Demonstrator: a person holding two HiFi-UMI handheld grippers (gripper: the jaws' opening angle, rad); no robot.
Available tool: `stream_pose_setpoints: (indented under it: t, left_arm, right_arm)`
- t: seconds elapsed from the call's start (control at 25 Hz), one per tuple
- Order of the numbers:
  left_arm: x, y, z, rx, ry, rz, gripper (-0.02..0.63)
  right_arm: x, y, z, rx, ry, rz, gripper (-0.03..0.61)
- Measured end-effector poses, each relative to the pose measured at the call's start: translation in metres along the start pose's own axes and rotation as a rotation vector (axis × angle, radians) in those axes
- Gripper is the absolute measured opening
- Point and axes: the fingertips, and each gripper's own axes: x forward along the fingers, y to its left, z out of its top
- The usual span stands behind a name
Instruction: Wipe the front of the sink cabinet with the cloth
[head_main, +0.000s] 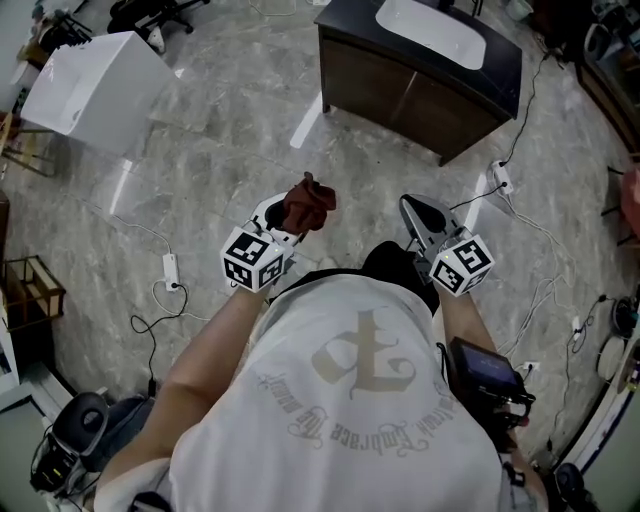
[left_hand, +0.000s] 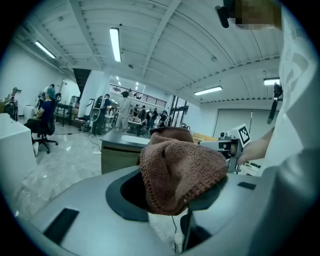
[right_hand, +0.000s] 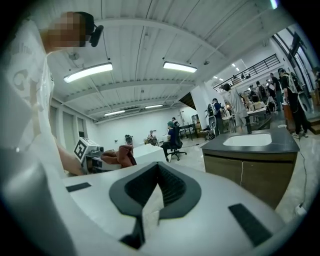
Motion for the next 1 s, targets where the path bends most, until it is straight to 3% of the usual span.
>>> stream_pose_setpoints:
  t: [0.32, 0.56, 1.0]
  left_arm:
    - [-0.012, 0.014, -0.022, -0.039, 0.035, 0.034, 0.153]
    - [0.023, 0.046, -0.023, -0.053, 0.08, 0.048, 0.153]
    - [0.155, 0.084, 0.043, -0.014, 0.116, 0.04, 0.153]
  right_arm:
    - [0.025, 0.008, -0.015, 0.016, 0.024, 0.04, 0.012]
    - [0.066, -0.035, -0.028, 0.076, 0.049, 0.064, 0.012]
    - [0.112, -0.147, 0.0, 0.12, 0.06, 0.121, 0.012]
